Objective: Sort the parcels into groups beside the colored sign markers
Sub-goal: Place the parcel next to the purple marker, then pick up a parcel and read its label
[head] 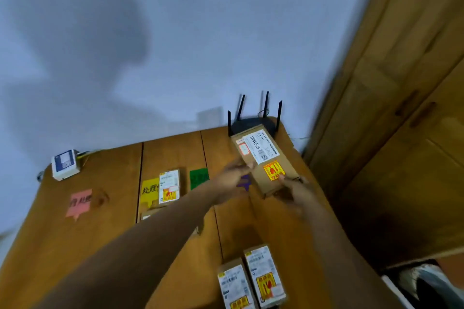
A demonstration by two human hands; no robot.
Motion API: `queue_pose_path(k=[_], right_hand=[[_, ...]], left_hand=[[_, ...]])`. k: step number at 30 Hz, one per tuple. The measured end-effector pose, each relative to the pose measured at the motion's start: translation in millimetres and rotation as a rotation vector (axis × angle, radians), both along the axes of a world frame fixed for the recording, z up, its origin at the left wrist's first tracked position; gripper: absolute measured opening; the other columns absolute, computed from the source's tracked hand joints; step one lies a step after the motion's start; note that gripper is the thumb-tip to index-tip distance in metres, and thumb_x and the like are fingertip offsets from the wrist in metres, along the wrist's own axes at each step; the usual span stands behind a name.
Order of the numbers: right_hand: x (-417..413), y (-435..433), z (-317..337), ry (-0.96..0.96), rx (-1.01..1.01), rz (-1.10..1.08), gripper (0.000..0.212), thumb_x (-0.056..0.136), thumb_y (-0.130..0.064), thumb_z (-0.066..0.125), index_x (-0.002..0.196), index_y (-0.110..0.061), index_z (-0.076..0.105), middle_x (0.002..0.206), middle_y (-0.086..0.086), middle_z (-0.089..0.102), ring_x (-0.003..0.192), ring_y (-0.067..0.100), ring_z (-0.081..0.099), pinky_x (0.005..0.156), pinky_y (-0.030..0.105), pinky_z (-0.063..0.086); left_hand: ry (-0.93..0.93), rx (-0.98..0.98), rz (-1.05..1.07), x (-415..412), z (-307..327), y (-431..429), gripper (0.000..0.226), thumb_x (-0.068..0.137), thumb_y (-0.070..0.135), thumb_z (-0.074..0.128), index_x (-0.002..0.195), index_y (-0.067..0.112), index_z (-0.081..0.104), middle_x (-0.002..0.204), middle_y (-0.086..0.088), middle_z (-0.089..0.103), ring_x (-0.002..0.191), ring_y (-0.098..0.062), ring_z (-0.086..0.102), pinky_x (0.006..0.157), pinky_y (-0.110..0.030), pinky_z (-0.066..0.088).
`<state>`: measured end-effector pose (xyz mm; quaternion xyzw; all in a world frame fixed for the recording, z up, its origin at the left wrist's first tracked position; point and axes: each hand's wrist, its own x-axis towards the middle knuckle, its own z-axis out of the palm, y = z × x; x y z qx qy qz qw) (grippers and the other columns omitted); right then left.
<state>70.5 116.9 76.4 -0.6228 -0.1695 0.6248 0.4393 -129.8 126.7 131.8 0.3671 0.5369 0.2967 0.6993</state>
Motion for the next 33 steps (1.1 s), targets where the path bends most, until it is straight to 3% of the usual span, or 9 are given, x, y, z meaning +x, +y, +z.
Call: queue_pose_path(k=[2, 6, 12, 15, 21, 24, 28, 31, 33], right_hand=[[4.6, 13.2, -40.1, 0.021, -0.052, -0.049, 0.047, 0.088, -0.006, 0.074, 0.131, -0.005, 0.054, 0.123, 0.026, 0.066, 0.095, 0.039, 0.068, 0.072, 0.05, 0.059], [12.5, 33.1, -102.4, -0.1, -0.11, -0.116, 0.072, 0.085, -0.006, 0.077, 0.148, -0.018, 0.044, 0.137, 0.02, 0.058, 0.112, 0.044, 0.062, 0.083, 0.058, 0.059], [24.1, 55.9, -138.6, -0.263, -0.203, 0.044, 0.068, 0.086, -0.007, 0.075, 0.146, -0.022, 0.047, 0.134, 0.013, 0.062, 0.101, 0.04, 0.068, 0.052, 0.036, 0.06], [24.8, 70.0, -156.4, -0.345, -0.24, 0.116, 0.073, 0.09, -0.008, 0.071, 0.152, -0.029, 0.039, 0.145, 0.009, 0.054, 0.109, 0.04, 0.065, 0.055, 0.039, 0.063], [19.7, 78.3, -176.0, -0.469, -0.225, 0.186, 0.08, 0.09, -0.014, 0.07, 0.155, -0.038, 0.028, 0.152, 0.007, 0.045, 0.112, 0.042, 0.063, 0.05, 0.036, 0.062], [14.4, 69.4, -176.8, -0.603, -0.261, 0.196, 0.085, 0.086, -0.025, 0.074, 0.155, -0.032, 0.025, 0.15, 0.012, 0.041, 0.116, 0.044, 0.058, 0.057, 0.046, 0.063], [8.6, 43.7, -159.3, -0.838, -0.332, 0.282, 0.062, 0.09, -0.027, 0.066, 0.143, -0.008, 0.041, 0.144, 0.022, 0.045, 0.124, 0.041, 0.05, 0.096, 0.043, 0.049], [7.1, 15.1, -140.7, -0.84, -0.315, 0.445, 0.043, 0.095, -0.029, 0.061, 0.128, -0.001, 0.058, 0.136, 0.023, 0.058, 0.123, 0.039, 0.056, 0.097, 0.038, 0.045], [5.6, -6.9, -131.6, -0.784, -0.298, 0.581, 0.033, 0.094, -0.03, 0.063, 0.11, -0.003, 0.07, 0.117, 0.02, 0.068, 0.108, 0.036, 0.064, 0.088, 0.038, 0.05]], left_hand=[[0.024, -0.058, -0.037, 25.4, -40.3, 9.5, 0.041, 0.102, 0.026, 0.054, 0.142, 0.031, 0.047, 0.128, 0.004, 0.061, 0.112, -0.016, 0.061, 0.077, -0.036, 0.058], [0.081, -0.126, -0.093, 60.2, -96.7, 25.1, 0.046, 0.1, 0.021, 0.057, 0.138, 0.044, 0.046, 0.128, 0.004, 0.059, 0.119, -0.022, 0.055, 0.092, -0.04, 0.049], [0.079, -0.094, -0.105, 83.4, -140.8, 42.5, 0.049, 0.087, 0.01, 0.072, 0.129, 0.029, 0.054, 0.126, 0.002, 0.064, 0.114, -0.015, 0.061, 0.068, -0.012, 0.054], [0.104, -0.113, -0.076, 87.1, -153.4, 48.3, 0.039, 0.094, 0.007, 0.064, 0.121, 0.032, 0.052, 0.119, 0.011, 0.059, 0.102, -0.003, 0.058, 0.063, -0.008, 0.05], [0.139, -0.102, -0.066, 74.7, -174.6, 53.9, 0.052, 0.096, 0.006, 0.061, 0.143, 0.021, 0.045, 0.141, -0.002, 0.052, 0.122, -0.016, 0.053, 0.08, -0.021, 0.049], [0.115, -0.124, -0.03, 67.6, -167.4, 46.6, 0.042, 0.096, 0.014, 0.064, 0.133, 0.031, 0.055, 0.138, 0.004, 0.054, 0.116, -0.01, 0.052, 0.084, -0.027, 0.047], [0.216, -0.191, -0.03, 50.5, -158.3, 14.8, 0.023, 0.096, 0.016, 0.063, 0.118, 0.024, 0.059, 0.125, 0.006, 0.058, 0.123, -0.02, 0.052, 0.102, -0.041, 0.043], [0.369, -0.231, -0.027, 35.2, -155.0, -20.8, 0.044, 0.096, 0.013, 0.064, 0.138, 0.008, 0.052, 0.135, -0.008, 0.052, 0.114, -0.023, 0.054, 0.099, -0.04, 0.047], [0.488, -0.257, -0.024, 23.9, -158.4, -44.6, 0.044, 0.095, 0.015, 0.065, 0.136, 0.008, 0.052, 0.129, -0.014, 0.055, 0.108, -0.027, 0.058, 0.096, -0.041, 0.051]])
